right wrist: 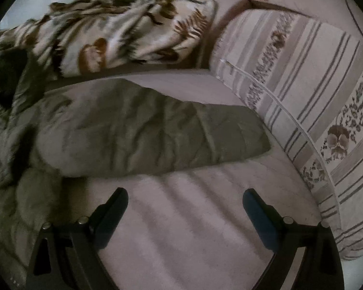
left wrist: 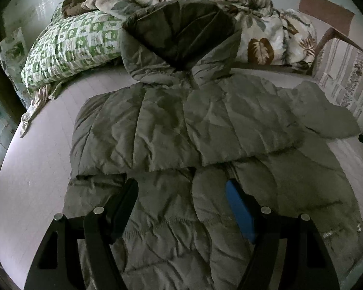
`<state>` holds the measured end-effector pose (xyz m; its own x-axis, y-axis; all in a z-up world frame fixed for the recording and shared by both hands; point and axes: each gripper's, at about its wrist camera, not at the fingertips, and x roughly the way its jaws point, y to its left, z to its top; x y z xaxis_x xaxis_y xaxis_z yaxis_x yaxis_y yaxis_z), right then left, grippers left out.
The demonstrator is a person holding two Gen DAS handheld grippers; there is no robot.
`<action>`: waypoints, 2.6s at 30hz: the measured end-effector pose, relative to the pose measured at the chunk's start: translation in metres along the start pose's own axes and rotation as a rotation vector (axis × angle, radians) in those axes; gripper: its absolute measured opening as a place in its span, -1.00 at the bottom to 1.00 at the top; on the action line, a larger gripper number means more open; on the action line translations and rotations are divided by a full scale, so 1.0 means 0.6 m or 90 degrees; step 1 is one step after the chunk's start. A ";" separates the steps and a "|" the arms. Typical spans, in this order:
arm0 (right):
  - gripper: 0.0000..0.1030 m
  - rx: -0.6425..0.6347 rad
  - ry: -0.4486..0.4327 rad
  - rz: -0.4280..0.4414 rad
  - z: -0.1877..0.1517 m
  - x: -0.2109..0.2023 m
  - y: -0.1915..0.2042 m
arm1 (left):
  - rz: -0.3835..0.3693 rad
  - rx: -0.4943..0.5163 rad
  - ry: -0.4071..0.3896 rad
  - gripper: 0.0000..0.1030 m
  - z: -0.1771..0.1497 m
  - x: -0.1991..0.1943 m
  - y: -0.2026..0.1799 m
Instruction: Fold large clothes
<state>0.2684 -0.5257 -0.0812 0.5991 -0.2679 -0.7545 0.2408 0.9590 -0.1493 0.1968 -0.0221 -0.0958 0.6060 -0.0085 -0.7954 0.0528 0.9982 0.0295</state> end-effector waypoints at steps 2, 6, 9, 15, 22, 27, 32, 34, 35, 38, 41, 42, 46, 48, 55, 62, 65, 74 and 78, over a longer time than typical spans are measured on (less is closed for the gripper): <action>0.89 0.014 0.009 -0.007 0.009 0.027 -0.019 | 0.006 -0.004 0.003 0.46 0.006 0.012 0.004; 0.89 0.039 0.036 -0.024 0.028 0.076 -0.050 | 0.015 -0.017 0.014 0.46 0.016 0.036 0.014; 0.89 0.069 0.049 -0.028 0.042 0.106 -0.070 | 0.019 -0.028 0.019 0.46 0.022 0.049 0.021; 0.89 0.128 0.067 -0.022 0.073 0.151 -0.100 | 0.015 -0.033 0.023 0.46 0.026 0.062 0.024; 0.89 0.230 0.131 0.016 0.093 0.221 -0.137 | 0.007 -0.021 0.022 0.46 0.025 0.064 0.017; 0.84 0.352 0.129 0.064 0.075 0.263 -0.155 | 0.014 -0.010 0.025 0.46 0.023 0.066 0.017; -0.19 0.342 0.106 0.064 0.083 0.255 -0.149 | 0.029 -0.007 0.019 0.46 0.019 0.065 0.024; -0.52 0.354 0.108 0.121 0.084 0.253 -0.154 | 0.027 -0.015 0.020 0.46 0.017 0.064 0.029; -0.57 0.356 0.112 0.136 0.085 0.251 -0.156 | 0.027 -0.018 0.019 0.46 0.016 0.063 0.032; -0.67 0.334 0.078 0.152 0.092 0.219 -0.147 | 0.033 -0.021 0.020 0.46 0.011 0.060 0.036; -0.68 0.279 0.026 0.145 0.113 0.169 -0.122 | 0.034 -0.024 0.015 0.46 0.008 0.048 0.040; -0.69 0.256 0.007 0.142 0.124 0.152 -0.113 | 0.036 -0.023 0.012 0.46 0.007 0.043 0.041; -0.70 0.165 -0.061 0.150 0.165 0.060 -0.052 | 0.044 -0.027 0.001 0.46 0.001 0.021 0.052; -0.70 0.121 -0.090 0.167 0.186 0.014 -0.012 | 0.043 -0.034 -0.003 0.46 -0.005 0.011 0.061; -0.71 -0.022 -0.157 0.249 0.205 -0.148 0.163 | 0.043 -0.073 -0.018 0.46 -0.034 -0.030 0.110; -0.71 -0.141 -0.170 0.343 0.177 -0.248 0.370 | 0.056 -0.121 -0.030 0.46 -0.078 -0.067 0.185; -0.71 -0.199 -0.159 0.382 0.151 -0.268 0.478 | 0.053 -0.149 -0.031 0.46 -0.100 -0.079 0.219; -0.70 -0.292 -0.017 0.425 -0.010 -0.174 0.756 | 0.074 -0.186 -0.039 0.47 -0.131 -0.096 0.283; -0.43 -0.293 -0.017 0.400 -0.061 -0.140 0.778 | 0.072 -0.194 -0.038 0.47 -0.135 -0.091 0.290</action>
<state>0.3024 -0.0523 -0.1109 0.5377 0.3422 -0.7706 -0.4877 0.8717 0.0468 0.1083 0.1568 -0.0962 0.6406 0.1085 -0.7602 -0.2512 0.9651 -0.0739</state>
